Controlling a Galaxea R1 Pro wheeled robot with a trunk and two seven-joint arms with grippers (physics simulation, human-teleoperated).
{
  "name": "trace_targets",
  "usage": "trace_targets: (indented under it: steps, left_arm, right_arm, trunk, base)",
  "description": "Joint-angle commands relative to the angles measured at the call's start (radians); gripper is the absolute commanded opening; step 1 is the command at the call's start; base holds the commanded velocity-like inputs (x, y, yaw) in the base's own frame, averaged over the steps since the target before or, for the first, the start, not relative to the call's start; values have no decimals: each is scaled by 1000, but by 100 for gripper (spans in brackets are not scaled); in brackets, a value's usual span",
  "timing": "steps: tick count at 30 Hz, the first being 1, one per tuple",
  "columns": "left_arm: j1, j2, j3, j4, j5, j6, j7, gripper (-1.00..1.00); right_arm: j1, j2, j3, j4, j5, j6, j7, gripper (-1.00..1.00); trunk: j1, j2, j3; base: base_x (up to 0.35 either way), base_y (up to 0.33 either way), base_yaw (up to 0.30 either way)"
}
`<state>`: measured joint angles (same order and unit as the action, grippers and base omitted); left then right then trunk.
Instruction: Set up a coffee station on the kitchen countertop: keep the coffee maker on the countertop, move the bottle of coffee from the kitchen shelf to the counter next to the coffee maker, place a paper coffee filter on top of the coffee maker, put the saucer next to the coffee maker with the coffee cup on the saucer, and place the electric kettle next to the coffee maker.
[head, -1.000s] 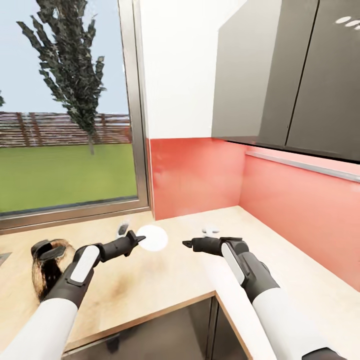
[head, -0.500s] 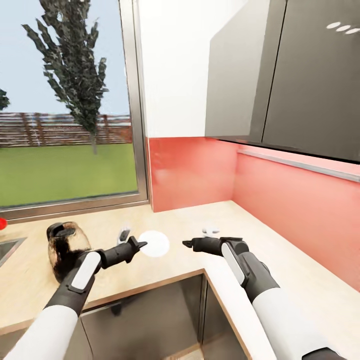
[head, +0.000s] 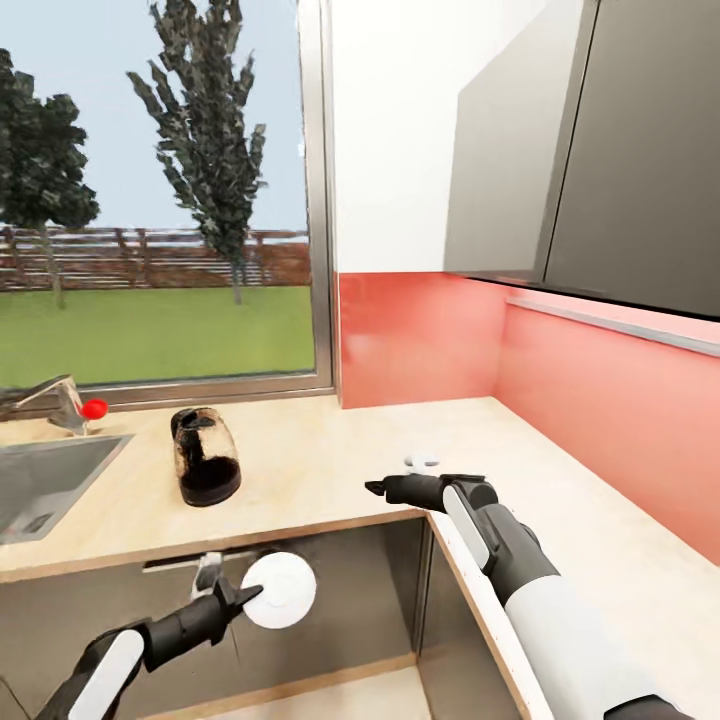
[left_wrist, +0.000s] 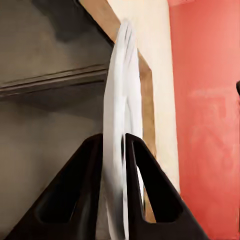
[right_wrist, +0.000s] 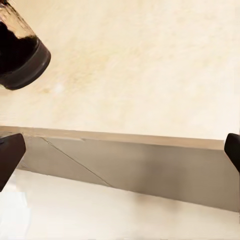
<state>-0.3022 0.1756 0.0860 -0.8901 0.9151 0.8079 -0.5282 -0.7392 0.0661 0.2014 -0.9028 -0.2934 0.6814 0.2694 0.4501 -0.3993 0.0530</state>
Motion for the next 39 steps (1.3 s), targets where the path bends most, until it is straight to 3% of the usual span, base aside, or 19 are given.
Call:
trace_targets:
  steps: [1,9,12,14,16,17,20,21,22,25,30,31,39]
  left_arm:
    - [20,2,2,1,9,7,-9,-100]
    - [191,18,3,16,0,-105,-27,-100]
    - [281,32,11,57,-54,-241,-28,-100]
    - [303,39,13,122,-64,-318,-29,-100]
    - [312,48,14,185,-64,-366,-33,-100]
    - [319,70,15,343,-63,-473,-102,-100]
    - [320,88,17,482,-62,-573,-203,-100]
    - [320,99,18,560,-60,-620,-275,-100]
    - [321,103,18,589,-60,-635,-307,-100]
    - [320,111,18,639,-57,-660,-362,-100]
    - [320,107,17,649,-63,-667,-368,-100]
    - [320,104,13,652,-68,-766,-368,-100]
    - [320,104,9,664,-68,-792,-369,-100]
  right_arm:
    - [0,0,0,-1,1,4,3,100]
    - [0,0,4,-1,1,4,3,100]
    - [0,0,9,0,4,3,4,100]
    - [0,0,11,2,5,3,5,100]
    - [0,-1,12,5,7,-1,5,100]
    - [0,-3,13,10,9,-27,6,100]
    - [0,-5,13,13,34,-41,7,100]
    - [0,-5,14,13,60,-44,6,100]
    - [0,-4,15,13,70,-45,6,100]
    - [0,-2,15,14,84,-46,5,100]
    - [1,-2,16,16,87,-48,7,100]
    - [4,1,16,41,88,-48,7,100]
    - [4,1,16,44,88,-48,5,100]
  trunk:
    - [0,-1,0]
    - [0,-1,0]
    - [0,-1,0]
    - [0,-1,0]
    - [0,-1,0]
    - [0,-1,0]
    - [0,-1,0]
    - [0,-1,0]
    - [0,-1,0]
    - [0,-1,0]
    - [0,-1,0]
    - [0,-1,0]
    - [0,-1,4]
  base:
    - [-315,-75,278]
    - [-316,-59,275]
    - [-324,-5,75]
    - [-326,-1,20]
    - [-328,-1,9]
    - [-332,0,2]
    - [-316,0,1]
    - [-234,0,0]
    - [-170,0,0]
    - [-69,0,0]
    - [-10,0,0]
    - [0,0,116]
    - [0,0,232]
